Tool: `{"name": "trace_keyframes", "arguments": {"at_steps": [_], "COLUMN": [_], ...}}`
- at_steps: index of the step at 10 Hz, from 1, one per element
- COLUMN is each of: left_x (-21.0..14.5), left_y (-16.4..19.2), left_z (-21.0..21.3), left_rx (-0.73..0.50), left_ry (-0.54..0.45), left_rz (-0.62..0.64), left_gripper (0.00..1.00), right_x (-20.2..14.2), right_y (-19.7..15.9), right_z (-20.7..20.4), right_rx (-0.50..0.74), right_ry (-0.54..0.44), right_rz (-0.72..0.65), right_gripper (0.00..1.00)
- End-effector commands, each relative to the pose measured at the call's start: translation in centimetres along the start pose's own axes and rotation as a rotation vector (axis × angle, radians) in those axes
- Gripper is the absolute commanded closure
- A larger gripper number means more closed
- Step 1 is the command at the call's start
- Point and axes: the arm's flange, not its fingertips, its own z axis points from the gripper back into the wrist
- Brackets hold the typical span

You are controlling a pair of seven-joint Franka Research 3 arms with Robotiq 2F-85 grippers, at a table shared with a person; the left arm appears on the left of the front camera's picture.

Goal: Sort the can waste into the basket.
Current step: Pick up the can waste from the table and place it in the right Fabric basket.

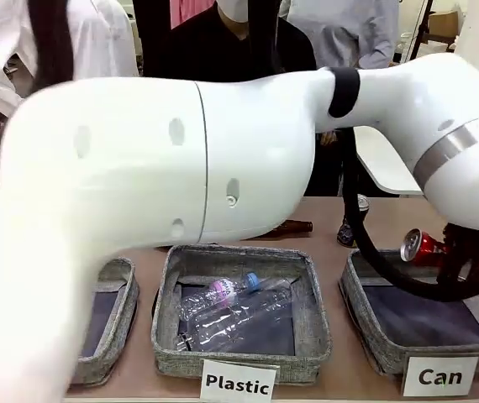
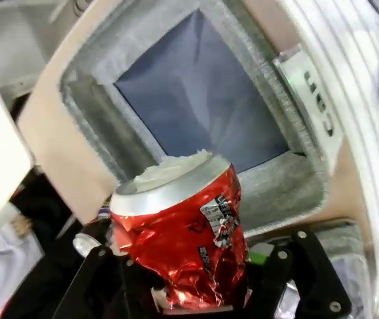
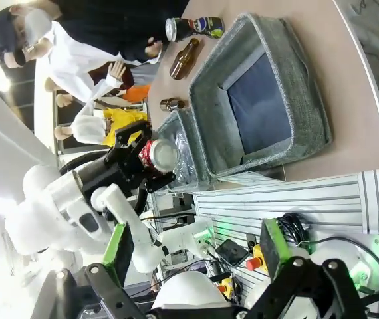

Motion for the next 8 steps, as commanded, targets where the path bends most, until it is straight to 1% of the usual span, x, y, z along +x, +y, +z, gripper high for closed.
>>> {"name": "trace_keyframes", "arguments": {"at_steps": [1,2,3,5,7,8], "left_x": [0.9,0.6,0.4,0.1,-0.4,-0.7], "left_y": [2.4,2.8,2.9,3.0,3.1,3.2], "left_z": [0.1,-0.1,-0.4,-0.8,-0.5,-0.4], "left_rx": [-0.072,-0.078,-0.088,-0.092,-0.075,-0.068], "left_ry": [-0.034,-0.040,-0.058,-0.082,-0.103,-0.112], "left_rz": [0.021,0.021,0.015,0.020,0.040,0.053], "left_gripper": [1.00,0.83,0.50,0.00,0.00,0.08], "right_x": [0.1,0.1,0.2,0.4,0.5,0.5], "right_y": [0.2,0.2,0.2,0.2,0.2,0.2], "right_z": [0.8,0.7,0.7,0.5,0.4,0.4], "right_rx": [0.024,0.033,0.035,0.029,0.021,0.021], "right_ry": [-0.026,-0.030,-0.040,-0.044,-0.051,-0.050], "right_rz": [0.033,0.036,0.031,0.031,0.033,0.033], "right_gripper": [0.00,0.00,0.00,0.00,0.00,0.00]}}
